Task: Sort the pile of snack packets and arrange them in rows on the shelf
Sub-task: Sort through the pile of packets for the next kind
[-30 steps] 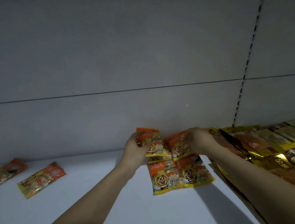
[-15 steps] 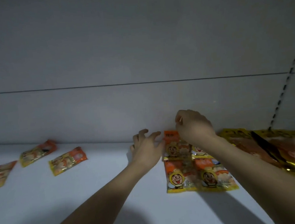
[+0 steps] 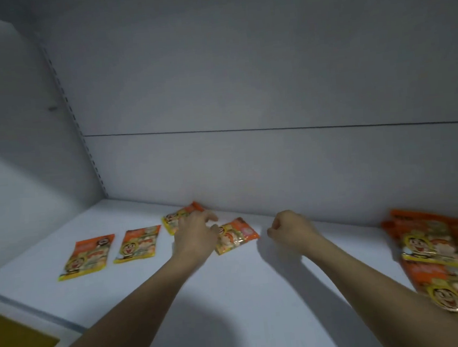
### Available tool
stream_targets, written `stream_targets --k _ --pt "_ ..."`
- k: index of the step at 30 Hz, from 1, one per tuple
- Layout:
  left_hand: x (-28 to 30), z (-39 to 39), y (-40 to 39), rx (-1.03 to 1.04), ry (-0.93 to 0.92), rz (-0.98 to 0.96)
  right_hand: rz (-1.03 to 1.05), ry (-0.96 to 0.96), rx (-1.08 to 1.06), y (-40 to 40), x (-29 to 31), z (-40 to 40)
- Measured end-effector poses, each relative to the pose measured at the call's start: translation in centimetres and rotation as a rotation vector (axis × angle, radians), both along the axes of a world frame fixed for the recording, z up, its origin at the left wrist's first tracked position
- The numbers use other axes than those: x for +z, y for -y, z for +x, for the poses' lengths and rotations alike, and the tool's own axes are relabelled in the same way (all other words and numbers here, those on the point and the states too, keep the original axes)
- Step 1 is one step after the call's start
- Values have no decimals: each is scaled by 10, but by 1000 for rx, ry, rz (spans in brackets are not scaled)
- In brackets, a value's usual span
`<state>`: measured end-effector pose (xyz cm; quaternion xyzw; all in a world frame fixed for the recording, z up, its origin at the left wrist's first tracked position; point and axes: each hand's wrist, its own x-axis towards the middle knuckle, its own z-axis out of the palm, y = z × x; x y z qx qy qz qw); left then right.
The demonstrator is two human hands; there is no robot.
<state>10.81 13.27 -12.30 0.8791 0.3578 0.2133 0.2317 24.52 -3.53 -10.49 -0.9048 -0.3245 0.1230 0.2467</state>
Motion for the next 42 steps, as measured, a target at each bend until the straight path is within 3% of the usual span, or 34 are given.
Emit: stream_targets --k 9,16,20,24,27,30,42 --pt "-11 -8 -88 78 13 104 110 80 -255 -73 -37 -44" --pt "-34 10 -100 41 -184 165 740 -188 -218 -57 -37 -44" --pt "-23 6 -99 1 -165 133 882 -312 -201 -67 -31 -46" --pt "-11 5 -91 -90 44 -62 890 -385 -189 -72 -36 -45" --pt "-2 7 -84 -186 326 -405 940 -442 -236 -71 -37 -41" --pt "2 6 -78 -230 469 -723 985 -493 -284 -67 -38 -37" --pt "5 0 -78 -484 437 -1234 1071 -600 -316 -57 -35 -24"
